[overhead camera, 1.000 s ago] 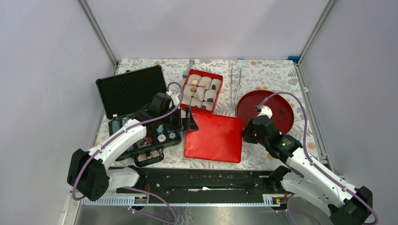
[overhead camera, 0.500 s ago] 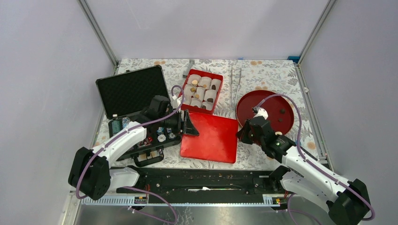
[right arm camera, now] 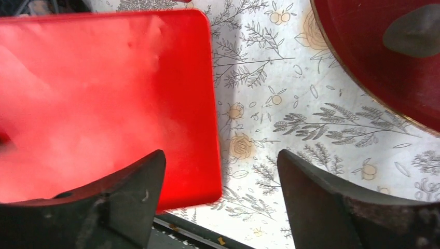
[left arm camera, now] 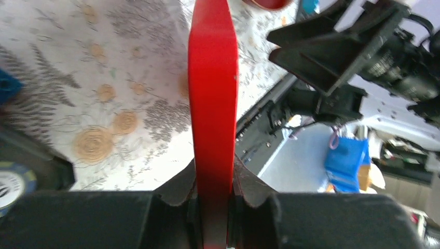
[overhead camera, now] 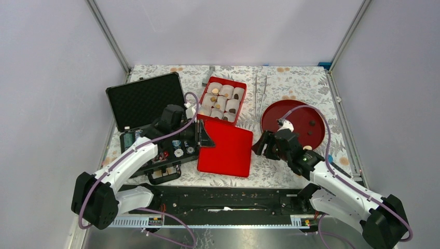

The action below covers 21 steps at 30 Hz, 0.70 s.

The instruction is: Pack the chocolate

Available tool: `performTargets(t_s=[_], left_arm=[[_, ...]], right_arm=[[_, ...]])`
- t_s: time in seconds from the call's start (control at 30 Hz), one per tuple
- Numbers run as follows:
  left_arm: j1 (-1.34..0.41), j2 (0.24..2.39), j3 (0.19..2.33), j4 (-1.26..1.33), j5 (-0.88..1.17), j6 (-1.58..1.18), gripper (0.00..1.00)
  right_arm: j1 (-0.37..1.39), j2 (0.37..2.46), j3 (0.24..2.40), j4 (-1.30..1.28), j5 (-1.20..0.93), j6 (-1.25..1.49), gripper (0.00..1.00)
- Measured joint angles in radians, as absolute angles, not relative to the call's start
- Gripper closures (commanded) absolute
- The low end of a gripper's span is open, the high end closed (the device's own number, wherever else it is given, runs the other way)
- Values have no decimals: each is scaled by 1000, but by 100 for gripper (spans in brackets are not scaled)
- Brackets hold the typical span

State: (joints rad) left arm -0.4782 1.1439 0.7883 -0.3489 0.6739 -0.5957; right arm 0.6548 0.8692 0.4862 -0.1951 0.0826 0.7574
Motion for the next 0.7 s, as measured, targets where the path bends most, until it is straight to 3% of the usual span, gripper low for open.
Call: performTargets(t_s=[0.33,0.53,0.7], left_arm=[[-484,1114,1137,-569,236,-435,100],[-558,1126,1281,-410,-102,-221,100],[-674,1209,1270,-127,-332,134,100]], right_arm=[[656,730,621,-364,225,666,8],[656,664,677,-434,280,610,6],[656,643,675,-495,280,609,6]])
